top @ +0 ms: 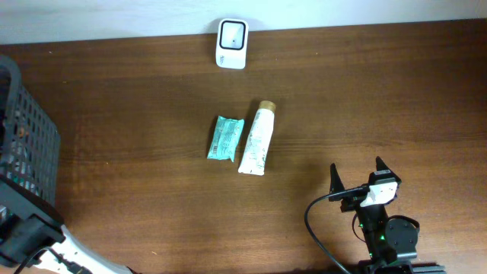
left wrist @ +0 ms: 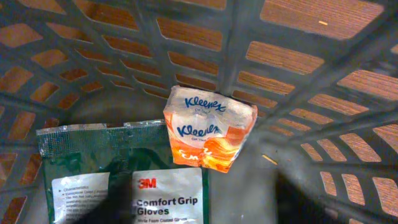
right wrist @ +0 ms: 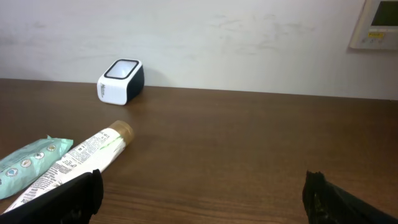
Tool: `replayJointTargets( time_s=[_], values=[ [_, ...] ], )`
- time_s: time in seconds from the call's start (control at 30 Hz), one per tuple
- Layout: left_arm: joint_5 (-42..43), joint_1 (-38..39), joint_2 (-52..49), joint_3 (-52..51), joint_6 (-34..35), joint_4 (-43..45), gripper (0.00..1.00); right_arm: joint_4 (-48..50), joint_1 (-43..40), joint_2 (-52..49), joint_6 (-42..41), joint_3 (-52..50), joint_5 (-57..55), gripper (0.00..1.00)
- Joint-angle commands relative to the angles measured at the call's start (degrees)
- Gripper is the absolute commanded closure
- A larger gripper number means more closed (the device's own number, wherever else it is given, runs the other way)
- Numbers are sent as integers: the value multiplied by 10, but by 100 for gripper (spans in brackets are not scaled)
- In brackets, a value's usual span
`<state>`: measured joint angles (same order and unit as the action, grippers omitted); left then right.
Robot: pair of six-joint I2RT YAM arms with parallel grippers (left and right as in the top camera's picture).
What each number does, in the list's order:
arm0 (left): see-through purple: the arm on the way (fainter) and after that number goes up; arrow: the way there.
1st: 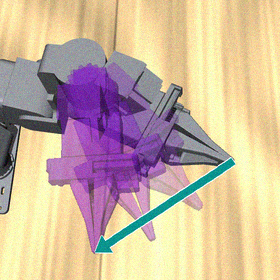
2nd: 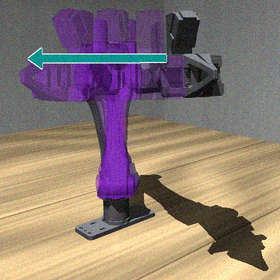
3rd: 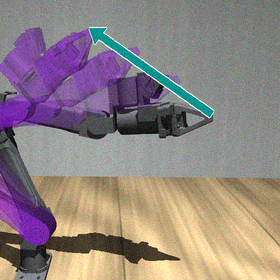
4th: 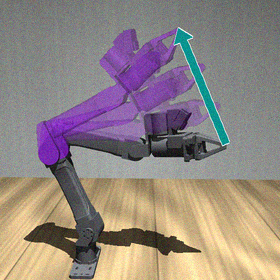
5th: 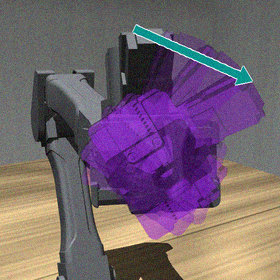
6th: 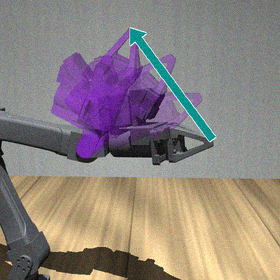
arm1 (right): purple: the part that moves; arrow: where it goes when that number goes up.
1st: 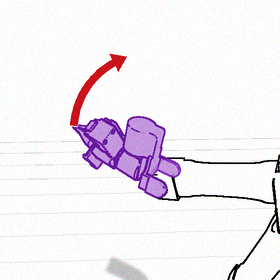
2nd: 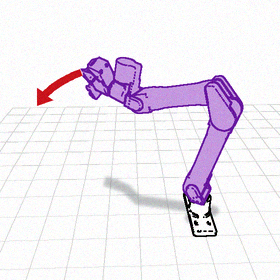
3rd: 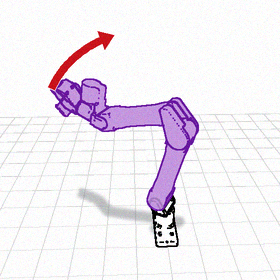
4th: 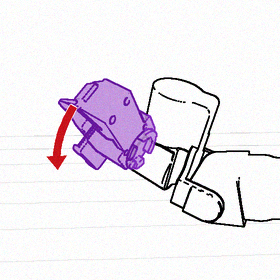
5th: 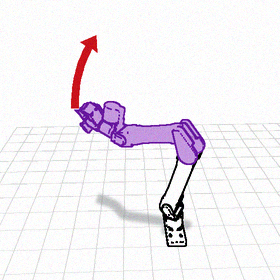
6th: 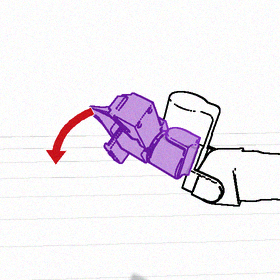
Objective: Scan the item barcode
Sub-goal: 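Reach the left gripper into the basket and grasp the orange Kleenex pack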
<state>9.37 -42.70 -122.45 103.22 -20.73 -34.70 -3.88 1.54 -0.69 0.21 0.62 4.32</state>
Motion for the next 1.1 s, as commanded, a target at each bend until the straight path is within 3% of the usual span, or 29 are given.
replayJointTargets(
  time_s=[0.0,0.07,0.33,0.43,0.5,0.53,0.63,0.87,1.07],
  values=[
    [-3,2,1,-4,-32,11,20,-2,3,3,0,-3,-1,2],
    [-3,2,-27,-4,-97,24,18,-3,3,3,0,-3,-1,2],
    [14,3,-89,-4,-98,87,24,-2,3,3,0,-3,-1,2],
    [20,5,-107,-4,-98,90,40,-2,3,3,0,-3,-1,2],
    [20,5,-107,-4,-98,97,64,-2,3,3,0,-3,-1,2],
    [20,6,-107,-4,-98,98,71,-2,3,3,0,-3,-1,2],
    [20,7,-107,-3,-94,97,83,-3,3,3,0,-3,-1,2],
    [18,7,-62,-3,-73,84,100,-2,3,3,0,-3,-1,2],
    [18,6,18,-3,-54,59,100,-2,3,3,0,-3,-1,2]
  ],
)
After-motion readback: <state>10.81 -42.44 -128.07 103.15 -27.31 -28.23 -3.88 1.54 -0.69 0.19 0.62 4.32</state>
